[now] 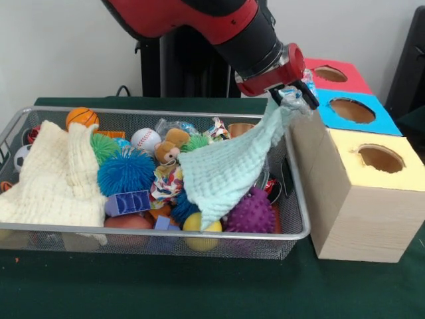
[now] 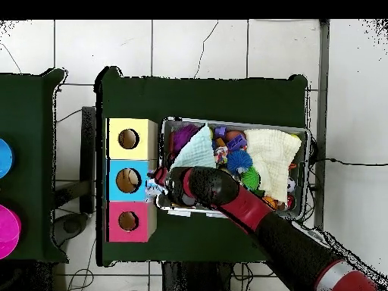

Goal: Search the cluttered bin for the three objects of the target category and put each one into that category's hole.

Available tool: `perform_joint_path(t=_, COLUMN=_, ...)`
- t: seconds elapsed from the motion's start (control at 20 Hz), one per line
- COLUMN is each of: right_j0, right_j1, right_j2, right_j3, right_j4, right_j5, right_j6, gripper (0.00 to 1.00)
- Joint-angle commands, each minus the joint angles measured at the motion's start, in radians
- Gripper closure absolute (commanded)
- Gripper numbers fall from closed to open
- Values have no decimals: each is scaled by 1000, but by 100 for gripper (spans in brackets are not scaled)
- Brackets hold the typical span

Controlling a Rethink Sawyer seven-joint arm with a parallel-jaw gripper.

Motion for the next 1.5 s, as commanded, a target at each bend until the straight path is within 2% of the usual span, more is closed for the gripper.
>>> perform_joint_path(t=0.05, right_j0=24, right_j1=-56, right_j2=103, right_j3=25, right_j4=58, right_j5=196, right_j6=140, gripper=100)
perform_joint_path(t=0.25, right_j0=25, right_j1=-83, right_j2=104, right_j3=9, right_j4=78, right_j5=254, right_j6=146, gripper=100)
perform_joint_path(t=0.4, right_j0=32, right_j1=-63, right_j2=96, right_j3=-22, right_j4=83, right_j5=271, right_j6=135, gripper=100)
perform_joint_path(t=0.8, right_j0=41, right_j1=-27, right_j2=121, right_j3=14, right_j4=80, right_j5=153, right_j6=139, gripper=100)
perform_joint_path(t=1.35, right_j0=70, right_j1=80, right_j2=126, right_j3=43, right_j4=18, right_j5=-47, right_j6=136, gripper=100)
perform_joint_path(t=1.5, right_j0=104, right_j1=121, right_j2=95, right_j3=-2, right_j4=7, right_j5=-69, right_j6=124, gripper=100)
